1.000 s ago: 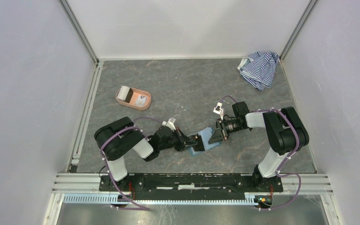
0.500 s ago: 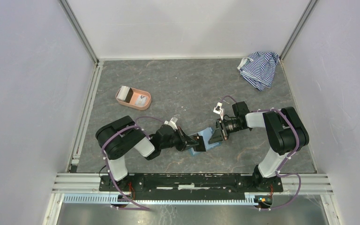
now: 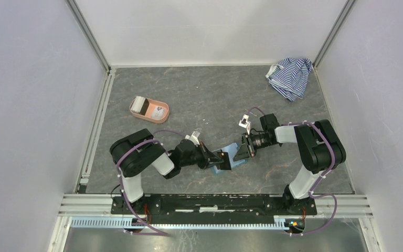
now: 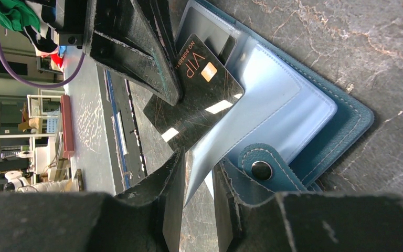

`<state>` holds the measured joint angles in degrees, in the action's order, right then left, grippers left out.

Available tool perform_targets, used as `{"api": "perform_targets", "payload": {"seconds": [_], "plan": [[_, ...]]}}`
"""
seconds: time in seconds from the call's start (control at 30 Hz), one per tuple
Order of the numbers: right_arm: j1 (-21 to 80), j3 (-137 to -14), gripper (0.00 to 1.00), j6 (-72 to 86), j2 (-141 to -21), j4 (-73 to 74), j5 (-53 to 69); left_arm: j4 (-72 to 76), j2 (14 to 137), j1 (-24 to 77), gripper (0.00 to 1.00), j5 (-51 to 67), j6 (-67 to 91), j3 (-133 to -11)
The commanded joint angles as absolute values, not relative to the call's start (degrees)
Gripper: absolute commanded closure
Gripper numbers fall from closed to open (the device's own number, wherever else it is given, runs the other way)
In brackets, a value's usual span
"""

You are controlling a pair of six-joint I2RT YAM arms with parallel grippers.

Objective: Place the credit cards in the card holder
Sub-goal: Insert the credit card into the card holder.

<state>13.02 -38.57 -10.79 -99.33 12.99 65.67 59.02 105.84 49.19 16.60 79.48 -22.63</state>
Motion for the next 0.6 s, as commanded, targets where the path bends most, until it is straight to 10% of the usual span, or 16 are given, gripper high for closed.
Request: {"api": "perform_targets", "payload": {"seconds": [0.0, 0.57], "plan": [[12.8, -40.1, 0.69, -11.9, -99.2, 12.7, 65.8, 58.4, 103.4, 48.8, 0.98, 16.0, 78.7, -20.8], [12.7, -40.1, 0.70, -11.9, -99.1, 12.7, 66.1, 52.3, 103.3, 48.4, 0.98, 17.9, 76.4, -23.3]]}}
